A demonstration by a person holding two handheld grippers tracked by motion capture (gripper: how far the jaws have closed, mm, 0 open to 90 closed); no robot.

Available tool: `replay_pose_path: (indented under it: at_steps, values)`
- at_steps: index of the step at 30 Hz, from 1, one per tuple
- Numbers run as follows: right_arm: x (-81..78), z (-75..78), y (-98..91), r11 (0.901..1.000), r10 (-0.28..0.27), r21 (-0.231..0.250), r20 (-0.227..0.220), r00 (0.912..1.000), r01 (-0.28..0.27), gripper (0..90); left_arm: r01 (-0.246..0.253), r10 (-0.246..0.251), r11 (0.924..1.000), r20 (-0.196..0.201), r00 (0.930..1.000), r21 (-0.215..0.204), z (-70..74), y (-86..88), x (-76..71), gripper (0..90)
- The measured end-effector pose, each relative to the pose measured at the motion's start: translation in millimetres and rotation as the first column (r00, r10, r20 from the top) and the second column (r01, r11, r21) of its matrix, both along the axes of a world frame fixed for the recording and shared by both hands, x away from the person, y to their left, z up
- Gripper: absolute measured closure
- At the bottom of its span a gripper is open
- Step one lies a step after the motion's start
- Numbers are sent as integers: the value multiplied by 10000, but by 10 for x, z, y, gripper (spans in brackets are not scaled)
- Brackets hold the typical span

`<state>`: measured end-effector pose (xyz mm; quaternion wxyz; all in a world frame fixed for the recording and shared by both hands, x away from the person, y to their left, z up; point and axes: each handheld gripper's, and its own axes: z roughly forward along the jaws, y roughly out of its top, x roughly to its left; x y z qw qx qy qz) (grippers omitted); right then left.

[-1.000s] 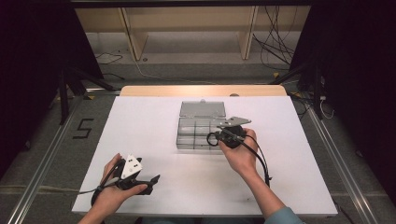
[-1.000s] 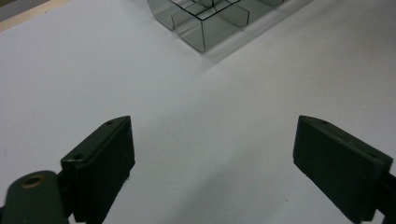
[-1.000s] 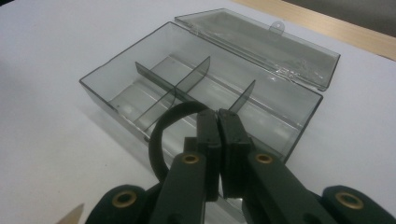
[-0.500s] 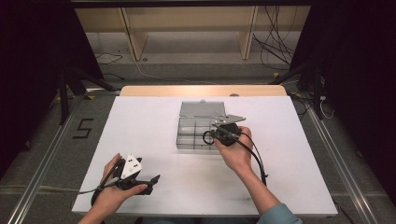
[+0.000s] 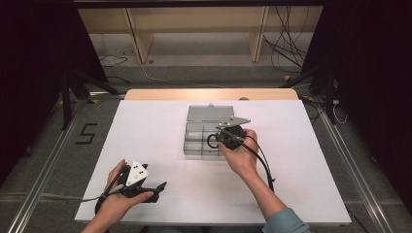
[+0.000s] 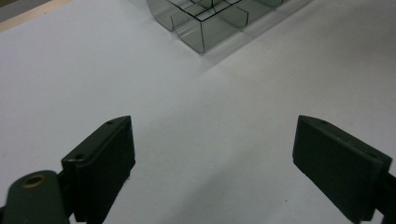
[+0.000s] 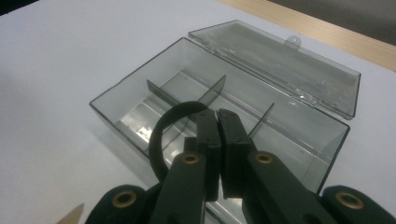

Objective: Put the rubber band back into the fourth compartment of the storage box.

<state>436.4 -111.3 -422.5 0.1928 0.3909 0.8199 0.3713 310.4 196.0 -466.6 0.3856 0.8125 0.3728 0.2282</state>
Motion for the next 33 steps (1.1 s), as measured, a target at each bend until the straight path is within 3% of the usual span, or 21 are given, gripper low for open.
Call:
replay_pose_path:
  at_steps: [33]
  values:
    - [84, -5, 211, 9999, 110, 115, -57, 9999, -109, 889, 8, -8, 10000, 41, 10000, -23, 1, -5, -2, 126]
